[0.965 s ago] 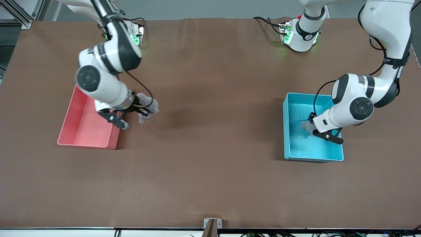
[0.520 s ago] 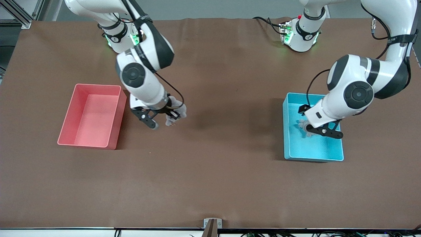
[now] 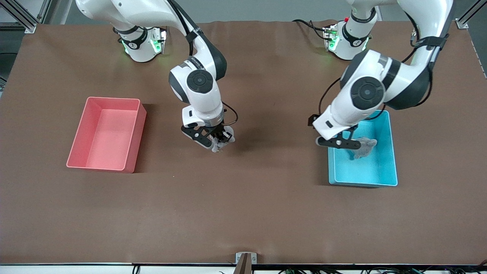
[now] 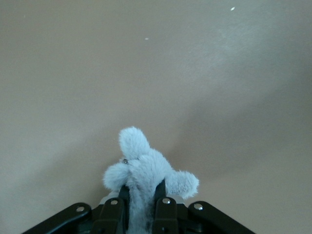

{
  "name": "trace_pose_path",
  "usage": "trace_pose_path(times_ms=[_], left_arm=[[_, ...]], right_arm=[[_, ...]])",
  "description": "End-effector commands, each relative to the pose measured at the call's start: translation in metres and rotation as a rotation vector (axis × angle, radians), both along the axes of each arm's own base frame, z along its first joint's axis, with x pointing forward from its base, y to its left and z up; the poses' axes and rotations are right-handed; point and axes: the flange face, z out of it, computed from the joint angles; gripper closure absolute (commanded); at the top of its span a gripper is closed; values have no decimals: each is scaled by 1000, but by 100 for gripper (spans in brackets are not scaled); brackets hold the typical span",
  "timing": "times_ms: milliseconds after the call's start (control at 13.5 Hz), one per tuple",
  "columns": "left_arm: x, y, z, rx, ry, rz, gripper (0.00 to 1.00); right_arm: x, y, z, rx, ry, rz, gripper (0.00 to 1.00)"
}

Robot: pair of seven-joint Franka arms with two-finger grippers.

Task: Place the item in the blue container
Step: 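Lift the second plush toy toward the table middle with the right gripper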

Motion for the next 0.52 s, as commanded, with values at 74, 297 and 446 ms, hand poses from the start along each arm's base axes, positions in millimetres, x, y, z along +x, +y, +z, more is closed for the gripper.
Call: trace_pose_path(times_ms=[74, 297, 446], left_arm=[[13, 2, -2, -21, 17, 33, 0], [16, 8, -3, -18, 18, 43, 0], [17, 9, -3, -17, 16, 44, 0]], right_arm=[[-2, 16, -17, -51, -90, 14, 99], [-19, 35, -48, -72, -79, 37, 99], [-26, 48, -64, -82, -71, 58, 99]])
